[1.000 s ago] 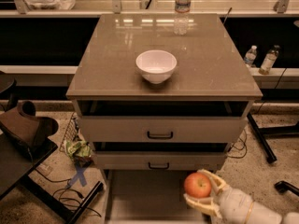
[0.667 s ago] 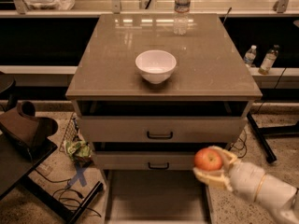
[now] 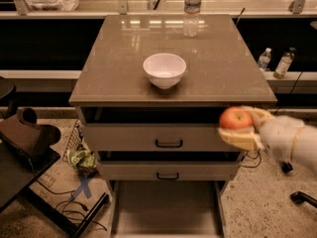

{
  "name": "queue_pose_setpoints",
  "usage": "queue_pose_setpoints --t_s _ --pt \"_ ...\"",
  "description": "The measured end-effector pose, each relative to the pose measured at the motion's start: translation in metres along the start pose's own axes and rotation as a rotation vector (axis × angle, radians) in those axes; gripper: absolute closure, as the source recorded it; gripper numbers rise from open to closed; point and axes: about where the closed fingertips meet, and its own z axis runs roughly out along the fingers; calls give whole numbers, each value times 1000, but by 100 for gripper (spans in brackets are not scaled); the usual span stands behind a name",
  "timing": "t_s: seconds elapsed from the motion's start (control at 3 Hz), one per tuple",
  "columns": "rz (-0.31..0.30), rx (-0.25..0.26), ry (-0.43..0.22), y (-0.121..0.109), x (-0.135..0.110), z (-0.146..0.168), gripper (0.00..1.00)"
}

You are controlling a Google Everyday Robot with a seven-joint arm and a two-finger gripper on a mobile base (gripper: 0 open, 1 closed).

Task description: Pick apple from bottom drawer and place on counter

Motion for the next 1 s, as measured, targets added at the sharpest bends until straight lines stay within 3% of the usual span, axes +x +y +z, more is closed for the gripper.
queue_pose_setpoints --t_s 0.33,0.67,1.0 --pt "-55 6 9 -13 -62 11 100" --pt "-55 6 9 -13 -62 11 100" --pt "-103 2 29 -26 -97 24 100"
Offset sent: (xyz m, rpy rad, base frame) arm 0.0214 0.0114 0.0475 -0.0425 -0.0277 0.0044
